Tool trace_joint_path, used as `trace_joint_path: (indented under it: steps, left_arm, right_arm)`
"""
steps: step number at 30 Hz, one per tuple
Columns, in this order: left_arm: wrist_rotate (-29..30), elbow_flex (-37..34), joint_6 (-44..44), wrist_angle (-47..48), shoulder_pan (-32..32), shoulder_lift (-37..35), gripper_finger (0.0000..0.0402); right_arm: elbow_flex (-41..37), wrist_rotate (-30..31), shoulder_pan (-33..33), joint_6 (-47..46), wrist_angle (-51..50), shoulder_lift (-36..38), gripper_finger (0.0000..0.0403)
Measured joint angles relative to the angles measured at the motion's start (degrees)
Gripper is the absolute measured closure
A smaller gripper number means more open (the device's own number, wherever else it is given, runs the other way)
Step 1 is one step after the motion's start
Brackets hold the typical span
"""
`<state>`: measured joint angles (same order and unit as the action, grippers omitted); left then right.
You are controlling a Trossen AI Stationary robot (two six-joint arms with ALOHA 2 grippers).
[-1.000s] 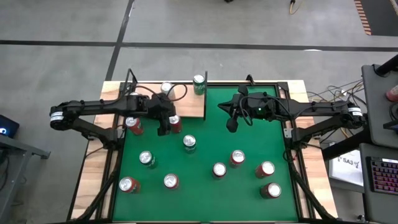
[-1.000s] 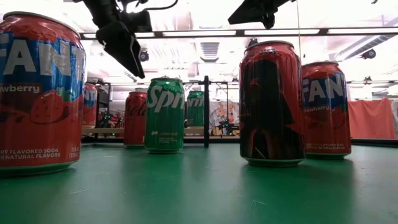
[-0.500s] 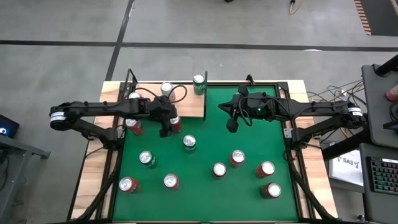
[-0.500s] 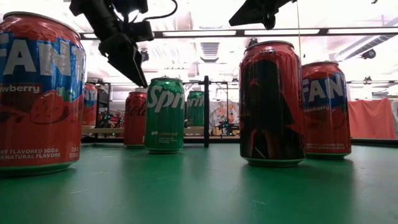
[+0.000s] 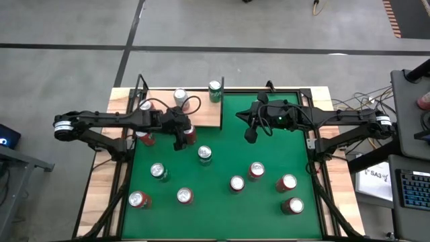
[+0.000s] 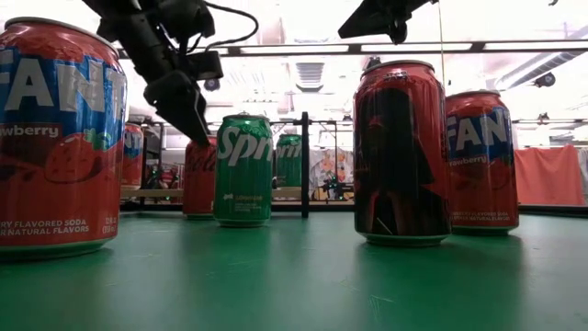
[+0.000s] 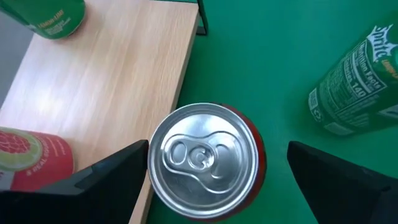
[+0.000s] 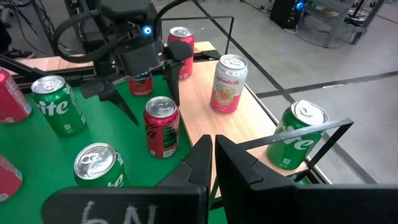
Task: Place canned beverage on shelf
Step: Put the red-black soda can on the shelf
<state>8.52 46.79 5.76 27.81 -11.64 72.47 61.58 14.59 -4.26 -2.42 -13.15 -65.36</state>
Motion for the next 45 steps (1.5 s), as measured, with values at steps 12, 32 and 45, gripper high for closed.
trace_joint_path:
  steps: [12,32,45]
  left_arm:
    - [0.14,-1.82,-0.79,-2.51,0.00,0.00,0.0094]
    - [1.35,1.29,-1.85,1.35,0.21,-0.12,0.0128]
    - [1.39,11.22,2.99,10.11,1.22,-0.42,0.0128]
  right_arm:
    - [0.00,0.00,-0.02,-0.07,0.01,0.00,0.0390]
    - [0.00,0.00,-0.01,-0.17,-0.01,0.00,0.0390]
    - [0.00,0.00,-0.01,0.01,-0.06,0.00,0.0390]
